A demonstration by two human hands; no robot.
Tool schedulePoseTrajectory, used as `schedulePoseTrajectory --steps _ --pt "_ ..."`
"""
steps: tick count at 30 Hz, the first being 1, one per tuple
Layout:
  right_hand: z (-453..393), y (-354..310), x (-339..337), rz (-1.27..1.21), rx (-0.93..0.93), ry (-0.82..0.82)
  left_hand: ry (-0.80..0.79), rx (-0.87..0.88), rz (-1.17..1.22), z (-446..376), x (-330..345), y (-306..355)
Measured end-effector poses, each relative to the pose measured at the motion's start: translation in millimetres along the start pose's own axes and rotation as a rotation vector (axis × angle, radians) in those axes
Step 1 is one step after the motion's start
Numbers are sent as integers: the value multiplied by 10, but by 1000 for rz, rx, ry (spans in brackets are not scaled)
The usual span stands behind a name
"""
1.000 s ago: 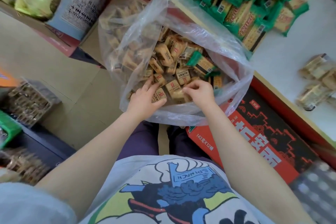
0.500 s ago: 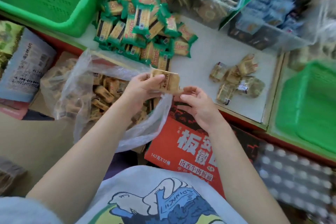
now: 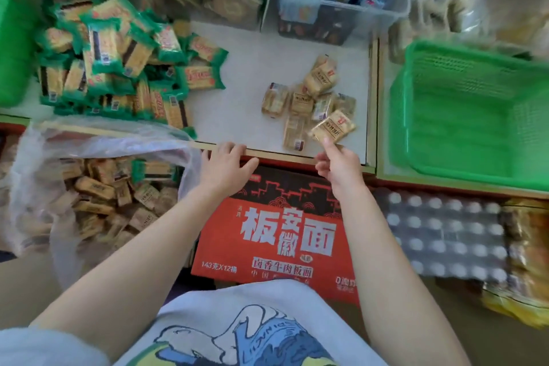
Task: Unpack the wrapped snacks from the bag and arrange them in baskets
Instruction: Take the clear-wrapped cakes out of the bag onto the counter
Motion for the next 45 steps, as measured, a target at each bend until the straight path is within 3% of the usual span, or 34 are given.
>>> schedulePoseTrajectory --steps 4,8,11,14,16,19,23,28,31,34,39,45 --pt "-70 182 84 -219 123 -74 -17 60 -67 68 207 -59" --pt "155 334 295 -127 99 -44 -10 140 3 127 150 -116" --pt "418 363 693 -7 48 -123 260 152 164 333 -42 -369" --pt "703 420 1304 99 58 -324 483 -84 281 639 -43 -1086" --pt "867 530 1779 183 60 -482 398 -280 291 810 180 -1668" --pt "989 879 2482 357 103 -644 113 -537 278 1055 587 -2412" --pt "864 1494 3051 890 -22 -689 -112 -476 164 1317 931 -2957" --pt "540 2004 3065 1470 -291 -630 -161 -392 183 1404 1099 -3085" --pt "465 1998 3067 1511 -341 -551 -174 -387 220 1405 1136 -3058" --pt "404 1921 3045 1453 -272 -487 -184 -405 250 1417 1157 -3010" --pt "389 1864 2990 1687 -266 -627 -187 -418 305 1418 1140 -3015" --pt "450 1956 3080 1855 -336 -667 -183 -441 315 1416 1147 -2990"
Point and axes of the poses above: each hand's wrist, its own z-axis away from the middle knuckle, its own x-axis out of the palm, y = z × x, the point moved 3 cm from there along -z, towards the middle knuckle, and after that the axes turned 7 degrees about -z, right-handed, at the moved point
